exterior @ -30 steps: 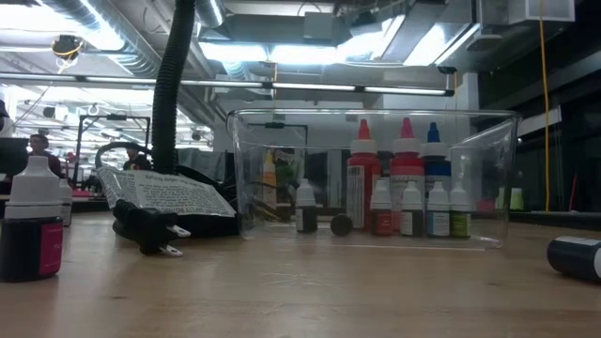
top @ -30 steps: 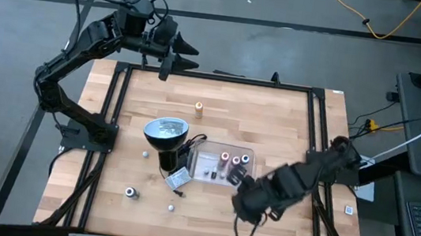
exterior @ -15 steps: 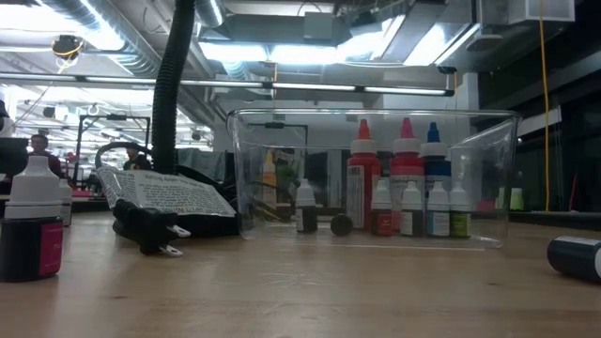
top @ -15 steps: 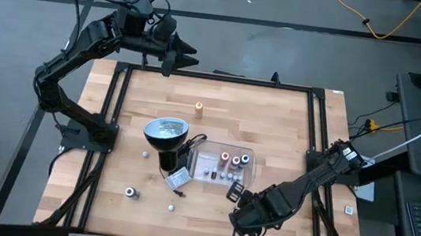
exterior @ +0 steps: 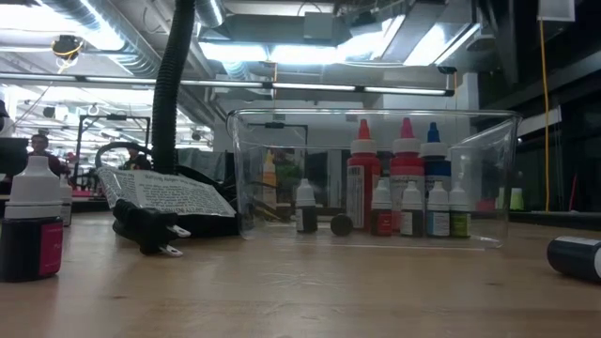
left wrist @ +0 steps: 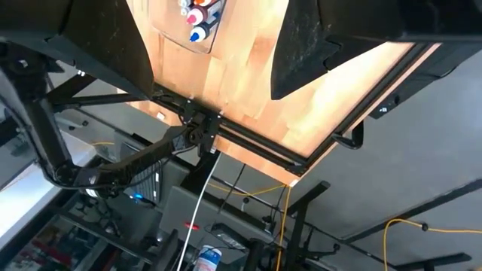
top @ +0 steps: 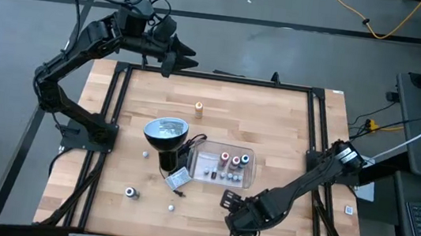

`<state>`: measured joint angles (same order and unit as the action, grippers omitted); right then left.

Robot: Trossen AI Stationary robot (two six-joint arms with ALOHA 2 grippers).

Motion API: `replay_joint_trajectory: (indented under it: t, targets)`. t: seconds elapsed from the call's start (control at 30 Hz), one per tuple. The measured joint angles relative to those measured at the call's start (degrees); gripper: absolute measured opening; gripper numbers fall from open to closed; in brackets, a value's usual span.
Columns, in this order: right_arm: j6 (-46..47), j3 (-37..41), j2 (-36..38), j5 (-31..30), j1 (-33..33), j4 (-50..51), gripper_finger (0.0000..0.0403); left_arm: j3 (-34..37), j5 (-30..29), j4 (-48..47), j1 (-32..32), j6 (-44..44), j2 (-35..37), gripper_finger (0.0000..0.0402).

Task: Pick & Place food coloring
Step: Put the small red food coloring bottle into the transparent bin

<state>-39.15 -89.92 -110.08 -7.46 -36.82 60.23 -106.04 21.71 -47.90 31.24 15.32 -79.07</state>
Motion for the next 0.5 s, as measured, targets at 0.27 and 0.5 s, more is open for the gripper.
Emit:
replay_joint_trajectory:
  t: [0.27,0.5]
  targets:
    - [-3.6,9.3,0.0,-0.4,0.0,-6.9,0.0225,0.0,0.2,0.0,0.0,0.0,0.0,0.0259]
    - [-4.7,11.6,-0.3,0.4,0.0,-14.9,0.0225,0.0,0.3,-0.1,0.0,-0.5,0.0,0.026]
